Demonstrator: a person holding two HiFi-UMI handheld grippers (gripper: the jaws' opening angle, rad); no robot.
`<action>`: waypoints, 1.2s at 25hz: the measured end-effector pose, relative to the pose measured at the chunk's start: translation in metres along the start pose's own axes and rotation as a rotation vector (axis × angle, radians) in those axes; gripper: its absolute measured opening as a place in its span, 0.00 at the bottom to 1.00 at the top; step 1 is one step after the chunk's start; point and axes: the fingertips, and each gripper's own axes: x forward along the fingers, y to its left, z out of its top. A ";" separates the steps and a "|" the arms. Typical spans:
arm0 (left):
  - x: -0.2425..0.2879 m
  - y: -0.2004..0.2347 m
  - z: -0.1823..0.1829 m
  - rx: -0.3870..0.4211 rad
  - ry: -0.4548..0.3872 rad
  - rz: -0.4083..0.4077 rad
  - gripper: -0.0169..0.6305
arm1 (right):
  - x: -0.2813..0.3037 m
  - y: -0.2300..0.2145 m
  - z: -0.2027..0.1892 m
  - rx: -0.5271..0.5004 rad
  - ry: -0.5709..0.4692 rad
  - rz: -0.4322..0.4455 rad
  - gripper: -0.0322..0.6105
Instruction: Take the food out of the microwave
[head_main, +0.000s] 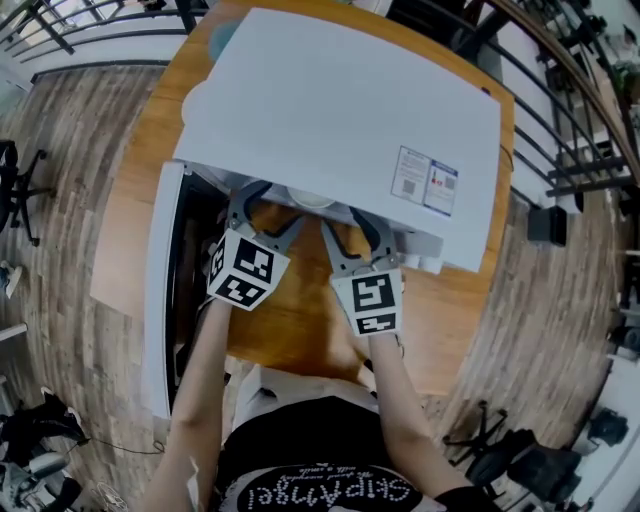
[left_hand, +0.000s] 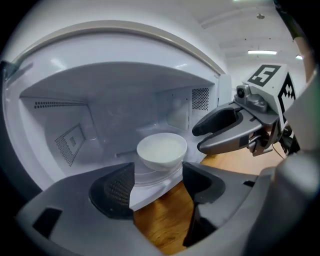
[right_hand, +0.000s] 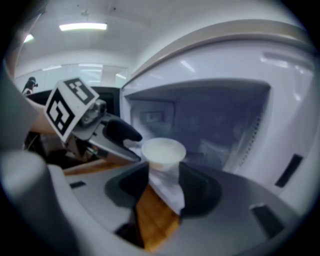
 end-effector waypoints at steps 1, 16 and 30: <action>0.003 0.000 -0.002 0.018 0.015 -0.002 0.51 | 0.003 0.001 -0.004 -0.014 0.023 -0.003 0.34; 0.022 0.001 -0.003 0.101 0.058 -0.102 0.53 | 0.031 0.000 -0.012 -0.046 0.151 -0.071 0.35; 0.020 -0.002 0.002 -0.007 0.031 -0.121 0.50 | 0.034 0.000 -0.010 -0.022 0.131 -0.054 0.35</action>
